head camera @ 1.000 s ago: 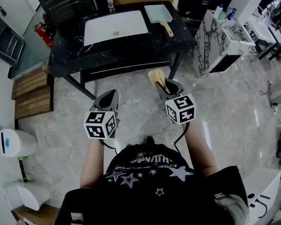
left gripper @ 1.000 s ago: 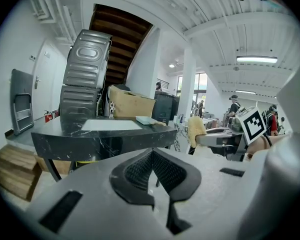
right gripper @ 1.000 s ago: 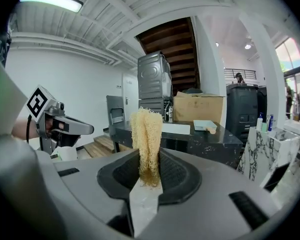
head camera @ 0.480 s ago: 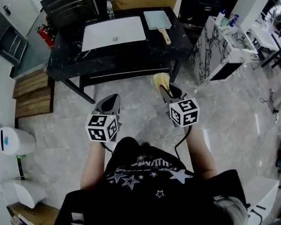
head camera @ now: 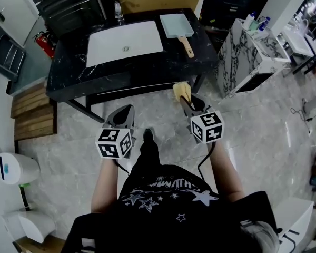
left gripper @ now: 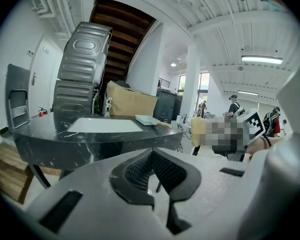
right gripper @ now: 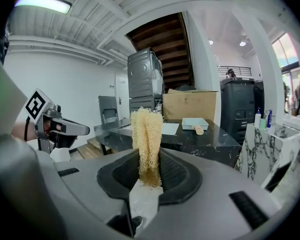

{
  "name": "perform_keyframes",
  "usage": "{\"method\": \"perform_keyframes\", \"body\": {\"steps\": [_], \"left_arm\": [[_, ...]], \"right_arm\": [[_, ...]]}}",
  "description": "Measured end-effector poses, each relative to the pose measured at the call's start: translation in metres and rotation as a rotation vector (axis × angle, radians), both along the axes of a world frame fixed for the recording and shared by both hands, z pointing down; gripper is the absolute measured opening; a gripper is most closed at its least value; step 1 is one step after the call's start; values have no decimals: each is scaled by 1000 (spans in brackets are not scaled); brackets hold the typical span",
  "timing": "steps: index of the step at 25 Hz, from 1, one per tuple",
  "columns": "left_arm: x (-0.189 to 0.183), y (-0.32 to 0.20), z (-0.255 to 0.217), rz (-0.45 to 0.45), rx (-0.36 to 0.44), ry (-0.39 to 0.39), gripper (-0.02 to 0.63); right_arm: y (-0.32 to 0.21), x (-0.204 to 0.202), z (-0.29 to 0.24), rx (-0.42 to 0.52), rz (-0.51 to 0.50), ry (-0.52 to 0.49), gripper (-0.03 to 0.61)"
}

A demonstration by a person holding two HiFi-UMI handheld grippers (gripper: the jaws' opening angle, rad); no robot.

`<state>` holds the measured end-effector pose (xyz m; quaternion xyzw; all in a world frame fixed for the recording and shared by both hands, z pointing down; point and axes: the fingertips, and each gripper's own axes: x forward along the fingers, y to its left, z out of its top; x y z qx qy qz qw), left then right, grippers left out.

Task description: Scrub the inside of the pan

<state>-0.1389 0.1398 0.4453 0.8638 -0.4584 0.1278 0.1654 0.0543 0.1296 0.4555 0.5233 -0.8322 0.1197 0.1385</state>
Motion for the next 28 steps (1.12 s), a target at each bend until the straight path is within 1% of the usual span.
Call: {"method": "perform_keyframes", "body": {"steps": [6,12,17,22,28], "left_arm": [[3,-92,-1,35,9,17,8],[4,-173,-8,68,5,32,8],[7,-224,-11,104,-2,37,8],[10,-263,-7,154,-10,40,8],[13,-306,-2,196,-31,62,8]], "right_arm": [[-80,18,-7,10,65,17,89],[-146,17,-15,4,99,18,89],[-187,13,-20,-6,125,12,89],[-222,11,-22,-11,151,15,89],[-256,11,-28,-28,195,-59,89]]}}
